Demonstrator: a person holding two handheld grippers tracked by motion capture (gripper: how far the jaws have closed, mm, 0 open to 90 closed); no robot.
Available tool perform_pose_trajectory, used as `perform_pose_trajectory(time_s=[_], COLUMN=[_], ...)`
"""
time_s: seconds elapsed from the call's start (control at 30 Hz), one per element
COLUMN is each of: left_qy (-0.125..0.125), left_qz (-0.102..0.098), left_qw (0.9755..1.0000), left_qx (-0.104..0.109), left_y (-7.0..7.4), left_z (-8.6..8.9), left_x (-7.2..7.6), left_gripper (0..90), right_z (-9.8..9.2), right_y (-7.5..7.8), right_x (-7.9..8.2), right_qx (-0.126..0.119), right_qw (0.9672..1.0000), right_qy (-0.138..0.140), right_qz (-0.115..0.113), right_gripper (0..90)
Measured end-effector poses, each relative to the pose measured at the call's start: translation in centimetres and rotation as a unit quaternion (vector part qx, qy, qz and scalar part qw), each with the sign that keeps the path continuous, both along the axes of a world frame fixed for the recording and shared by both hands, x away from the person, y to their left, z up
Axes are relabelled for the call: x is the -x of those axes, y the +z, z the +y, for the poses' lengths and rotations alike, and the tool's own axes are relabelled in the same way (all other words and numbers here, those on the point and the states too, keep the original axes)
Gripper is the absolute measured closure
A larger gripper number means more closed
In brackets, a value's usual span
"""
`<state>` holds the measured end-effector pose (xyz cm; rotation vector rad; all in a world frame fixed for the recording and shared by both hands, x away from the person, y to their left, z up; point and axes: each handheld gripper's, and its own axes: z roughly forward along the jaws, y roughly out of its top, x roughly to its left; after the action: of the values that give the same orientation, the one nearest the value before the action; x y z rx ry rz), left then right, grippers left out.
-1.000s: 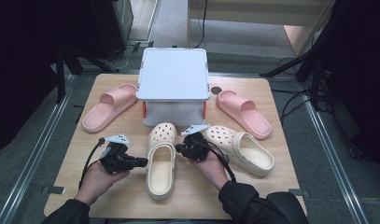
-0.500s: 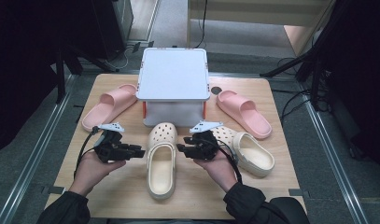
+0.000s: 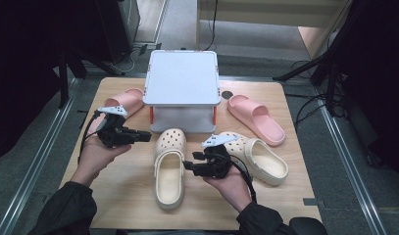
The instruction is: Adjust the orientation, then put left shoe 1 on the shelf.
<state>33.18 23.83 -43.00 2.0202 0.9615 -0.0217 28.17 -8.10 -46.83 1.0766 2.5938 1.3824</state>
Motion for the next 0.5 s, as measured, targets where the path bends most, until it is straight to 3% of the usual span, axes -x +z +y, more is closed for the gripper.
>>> perform_pose_trajectory(time_s=[0.2, 0.27, 0.47, 0.5], left_qy=[-0.009, -0.009, -0.009, -0.005], left_qz=[0.0, -0.003, -0.017, -0.028], left_qw=[1.0, 0.9999, 0.9998, 0.9996], left_qx=[0.002, 0.006, 0.008, 0.003], left_y=[0.9, 1.4, 3.3, 4.0], left_z=[-0.1, -0.1, -0.2, -0.3], left_x=[-1.9, -2.6, -4.0, -4.3], left_gripper=[82.0, 82.4, 84.5, 86.2], right_z=[0.6, 1.0, 1.6, 1.7], right_y=[-0.2, -0.5, -0.9, -1.0], right_x=[1.0, 1.4, 1.7, 1.8], right_qx=[0.011, 0.029, 0.036, 0.03], right_qw=[0.9999, 0.9996, 0.9993, 0.9995], right_qy=[0.004, 0.003, -0.003, -0.006], right_qz=[-0.007, -0.003, 0.005, 0.007], right_gripper=[44.6, 43.3, 41.1, 41.6])
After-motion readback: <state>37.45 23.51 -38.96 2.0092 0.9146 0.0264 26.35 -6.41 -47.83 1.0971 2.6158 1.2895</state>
